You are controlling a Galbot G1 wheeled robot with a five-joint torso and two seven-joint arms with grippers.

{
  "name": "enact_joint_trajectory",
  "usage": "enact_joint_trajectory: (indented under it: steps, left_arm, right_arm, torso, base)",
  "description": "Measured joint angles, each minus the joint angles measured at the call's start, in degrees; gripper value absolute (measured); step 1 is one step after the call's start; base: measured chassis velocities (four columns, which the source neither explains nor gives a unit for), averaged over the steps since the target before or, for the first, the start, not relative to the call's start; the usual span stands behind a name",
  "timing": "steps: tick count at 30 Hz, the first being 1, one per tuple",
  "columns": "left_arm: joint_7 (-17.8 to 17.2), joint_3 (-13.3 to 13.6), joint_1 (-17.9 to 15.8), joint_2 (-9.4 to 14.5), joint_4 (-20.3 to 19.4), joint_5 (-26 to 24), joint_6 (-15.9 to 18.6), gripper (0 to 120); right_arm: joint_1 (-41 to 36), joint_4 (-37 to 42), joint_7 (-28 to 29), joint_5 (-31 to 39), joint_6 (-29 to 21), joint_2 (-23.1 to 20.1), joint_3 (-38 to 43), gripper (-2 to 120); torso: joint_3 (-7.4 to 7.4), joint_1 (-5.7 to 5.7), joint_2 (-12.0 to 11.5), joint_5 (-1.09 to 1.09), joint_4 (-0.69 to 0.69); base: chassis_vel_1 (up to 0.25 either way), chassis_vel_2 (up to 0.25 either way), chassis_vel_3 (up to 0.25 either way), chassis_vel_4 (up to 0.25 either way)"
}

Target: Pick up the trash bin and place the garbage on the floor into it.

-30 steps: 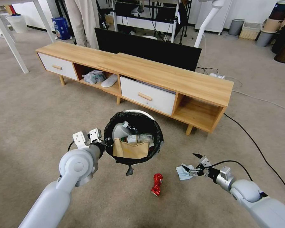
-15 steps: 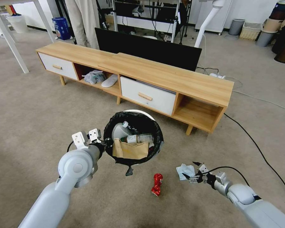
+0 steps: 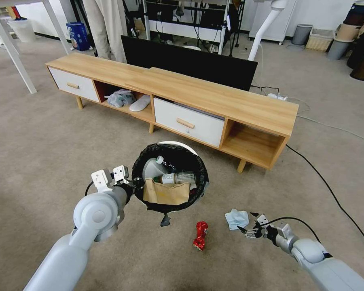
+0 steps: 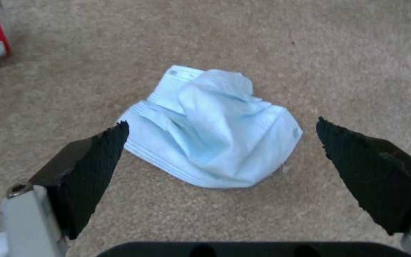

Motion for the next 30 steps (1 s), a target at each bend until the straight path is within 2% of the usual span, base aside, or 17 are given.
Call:
enact_joint_trajectory:
  steps: [30]
  left_arm:
    - [0.0, 0.1, 0.6, -0.2, -0.3, 0.6, -0.1, 1]
  right_arm:
    - [5.6, -10.5, -0.3, -4.1, 2.7, 7.2, -0.3, 100]
  torso:
    - [0.00, 0.00, 0.0, -0.01, 0.00]
  base:
    - [0.000, 0.000, 0.000, 0.000]
